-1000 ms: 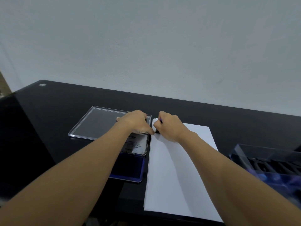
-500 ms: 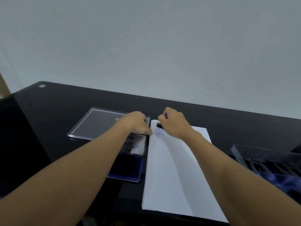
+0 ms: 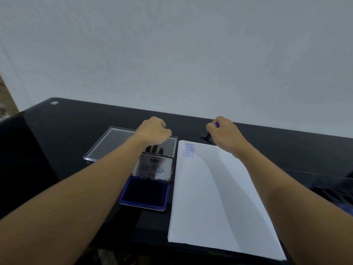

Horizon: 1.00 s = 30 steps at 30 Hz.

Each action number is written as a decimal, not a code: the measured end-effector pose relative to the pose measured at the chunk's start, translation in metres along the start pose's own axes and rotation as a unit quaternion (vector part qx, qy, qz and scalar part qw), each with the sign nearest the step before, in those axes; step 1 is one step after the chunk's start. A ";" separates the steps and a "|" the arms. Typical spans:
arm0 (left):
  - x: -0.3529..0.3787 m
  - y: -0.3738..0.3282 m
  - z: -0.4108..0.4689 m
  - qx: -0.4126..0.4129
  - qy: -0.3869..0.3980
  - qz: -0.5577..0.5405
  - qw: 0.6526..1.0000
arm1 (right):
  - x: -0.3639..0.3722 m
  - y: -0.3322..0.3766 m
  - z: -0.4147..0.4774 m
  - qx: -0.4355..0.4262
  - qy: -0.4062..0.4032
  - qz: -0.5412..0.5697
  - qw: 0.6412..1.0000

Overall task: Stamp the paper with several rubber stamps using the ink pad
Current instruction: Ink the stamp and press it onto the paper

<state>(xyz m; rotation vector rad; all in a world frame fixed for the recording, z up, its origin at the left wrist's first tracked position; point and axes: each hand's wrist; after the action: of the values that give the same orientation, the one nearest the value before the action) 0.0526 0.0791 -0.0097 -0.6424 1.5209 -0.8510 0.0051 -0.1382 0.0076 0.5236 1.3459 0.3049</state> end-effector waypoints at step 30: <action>-0.045 0.084 -0.130 0.049 -0.133 0.010 0.990 | 0.051 0.070 -0.092 -0.127 0.090 0.021 0.988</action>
<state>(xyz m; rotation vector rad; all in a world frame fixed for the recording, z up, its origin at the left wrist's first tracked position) -0.0639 0.1834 -0.0497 -0.6392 1.2350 -0.7859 -0.0680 -0.0361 -0.0112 0.3163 1.4457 0.5619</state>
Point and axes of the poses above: each hand's wrist, its own z-axis towards the middle knuckle, its own x-axis out of the palm, y = z × x, and after that the axes turned 14 degrees about -z, right-handed
